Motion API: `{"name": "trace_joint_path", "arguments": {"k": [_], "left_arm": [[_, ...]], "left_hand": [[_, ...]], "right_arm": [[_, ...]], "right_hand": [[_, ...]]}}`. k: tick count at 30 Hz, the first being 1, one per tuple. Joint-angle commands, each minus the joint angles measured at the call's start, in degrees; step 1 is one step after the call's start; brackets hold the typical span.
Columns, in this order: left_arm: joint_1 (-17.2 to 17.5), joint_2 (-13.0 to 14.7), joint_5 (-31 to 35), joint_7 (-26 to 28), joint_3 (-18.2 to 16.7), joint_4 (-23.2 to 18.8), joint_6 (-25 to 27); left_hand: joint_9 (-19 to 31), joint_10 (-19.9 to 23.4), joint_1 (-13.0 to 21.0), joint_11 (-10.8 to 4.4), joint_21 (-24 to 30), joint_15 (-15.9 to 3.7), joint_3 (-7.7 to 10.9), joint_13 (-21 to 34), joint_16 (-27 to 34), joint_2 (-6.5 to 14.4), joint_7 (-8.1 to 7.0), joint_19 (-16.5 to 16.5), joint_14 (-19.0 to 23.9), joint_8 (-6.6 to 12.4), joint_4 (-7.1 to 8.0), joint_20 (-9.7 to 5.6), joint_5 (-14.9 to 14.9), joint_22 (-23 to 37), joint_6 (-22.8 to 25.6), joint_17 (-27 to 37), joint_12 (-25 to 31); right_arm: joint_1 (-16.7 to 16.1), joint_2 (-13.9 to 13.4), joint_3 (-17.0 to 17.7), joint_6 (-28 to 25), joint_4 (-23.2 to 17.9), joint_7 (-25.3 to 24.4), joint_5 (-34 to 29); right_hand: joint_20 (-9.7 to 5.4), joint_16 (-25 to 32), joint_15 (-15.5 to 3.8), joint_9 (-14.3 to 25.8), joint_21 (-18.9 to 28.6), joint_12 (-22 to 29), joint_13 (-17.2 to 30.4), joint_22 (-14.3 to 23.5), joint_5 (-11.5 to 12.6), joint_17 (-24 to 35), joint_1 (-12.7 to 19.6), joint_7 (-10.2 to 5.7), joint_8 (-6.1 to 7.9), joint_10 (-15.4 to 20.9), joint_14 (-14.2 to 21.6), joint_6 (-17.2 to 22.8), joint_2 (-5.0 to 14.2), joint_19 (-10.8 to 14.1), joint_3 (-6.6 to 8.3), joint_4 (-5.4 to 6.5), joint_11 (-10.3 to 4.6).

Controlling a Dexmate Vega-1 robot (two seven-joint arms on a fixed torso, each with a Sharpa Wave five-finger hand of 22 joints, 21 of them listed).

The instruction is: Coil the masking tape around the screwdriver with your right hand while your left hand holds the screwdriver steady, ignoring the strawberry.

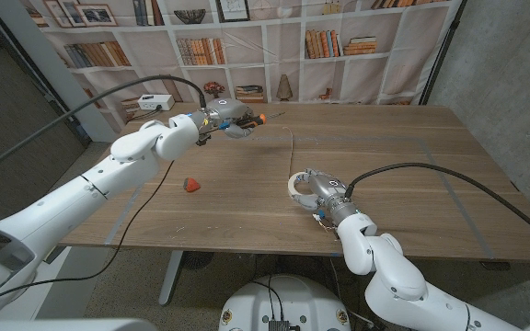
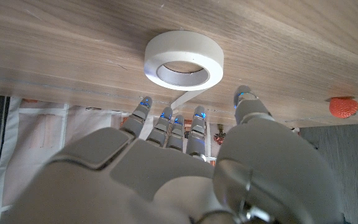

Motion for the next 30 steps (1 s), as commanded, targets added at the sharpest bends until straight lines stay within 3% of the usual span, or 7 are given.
{"name": "trace_joint_path", "arguments": {"k": [1, 6, 12, 26, 30], "left_arm": [[1.5, 1.0, -0.9, 1.3, -1.7, -0.2, -1.4], [1.9, 1.3, -1.6, 2.1, -2.3, 0.2, -1.7], [1.8, 1.4, -2.2, 2.4, -2.5, 1.1, -2.2], [1.9, 1.3, -2.9, 3.4, -2.6, 2.4, -3.4], [2.0, 1.4, -3.0, 3.5, -2.7, 2.4, -3.7]], "left_hand": [[0.1, 9.6, 4.7, -11.58, 0.6, -13.45, 2.01, 0.0, 0.8, 5.1, -9.38, -0.3, 9.8, 6.1, 0.27, -3.39, 0.2, -0.1, 12.2, 0.1, 0.0], [0.0, 9.6, 4.8, -11.45, 0.7, -13.35, 1.92, -0.1, 1.0, 5.2, -9.28, -0.3, 9.8, 5.96, 0.19, -3.34, 0.1, -0.5, 12.1, 0.1, 0.0], [0.0, 9.5, 4.8, -11.25, 1.0, -13.44, 1.91, -0.1, 1.2, 5.4, -9.34, -0.3, 9.7, 5.77, 0.17, -3.34, 0.1, -0.7, 11.9, 0.0, -0.1], [-0.3, 9.5, 4.8, -11.37, 1.3, -13.57, 1.91, -0.2, 1.5, 5.6, -9.2, -0.4, 9.6, 5.42, 0.08, -3.28, -0.1, -1.1, 12.0, 0.0, -0.2], [-0.1, 9.5, 4.8, -11.31, 1.4, -13.46, 1.95, -0.1, 1.5, 5.6, -9.05, -0.4, 9.6, 5.46, 0.07, -3.26, -0.1, -1.2, 12.0, 0.0, -0.2]], "right_arm": [[2.0, 3.1, -2.8, -6.3, 4.2, 9.8, -18.0], [3.2, 3.7, -2.7, -5.3, 5.4, 14.6, -19.0], [3.5, 5.1, -2.4, -4.7, 7.1, 16.4, -20.4], [4.7, 7.4, -1.9, -3.6, 11.1, 20.8, -21.8], [4.0, 8.0, -1.2, -3.0, 12.4, 18.2, -21.0]], "right_hand": [[-0.37, 0.1, -0.23, 0.2, 0.2, 0.5, 0.2, 0.1, 0.4, 0.3, 1.0, 0.03, 0.62, 0.2, 0.1, 1.1, 0.03, 0.5, 0.02, -0.34, -0.08], [-0.58, 0.1, -0.21, 0.2, 0.4, 0.7, 0.1, 0.1, 0.5, 0.4, 1.1, 0.2, 0.71, 0.3, -0.1, 1.5, -0.24, 0.8, -0.3, -0.24, -0.11], [-0.84, 0.1, -0.32, 0.2, 0.5, 0.8, 0.1, 0.1, 0.7, 0.5, 1.5, 0.02, 0.98, 0.2, -0.1, 2.5, -0.44, 1.1, -0.51, -0.29, -0.18], [-1.96, 0.7, -1.24, 0.2, 1.0, 1.7, -0.2, 0.0, 1.4, 0.8, 4.5, -0.9, 1.85, 2.3, 1.0, 6.4, 1.08, 2.1, -0.13, -0.4, -0.63], [-2.73, 1.4, -2.24, 0.2, 1.4, 2.6, -0.4, -0.1, 1.6, 0.9, 5.9, -0.86, 2.34, 4.6, 2.7, 8.9, 1.71, 3.1, -0.21, -0.39, -1.13]]}}
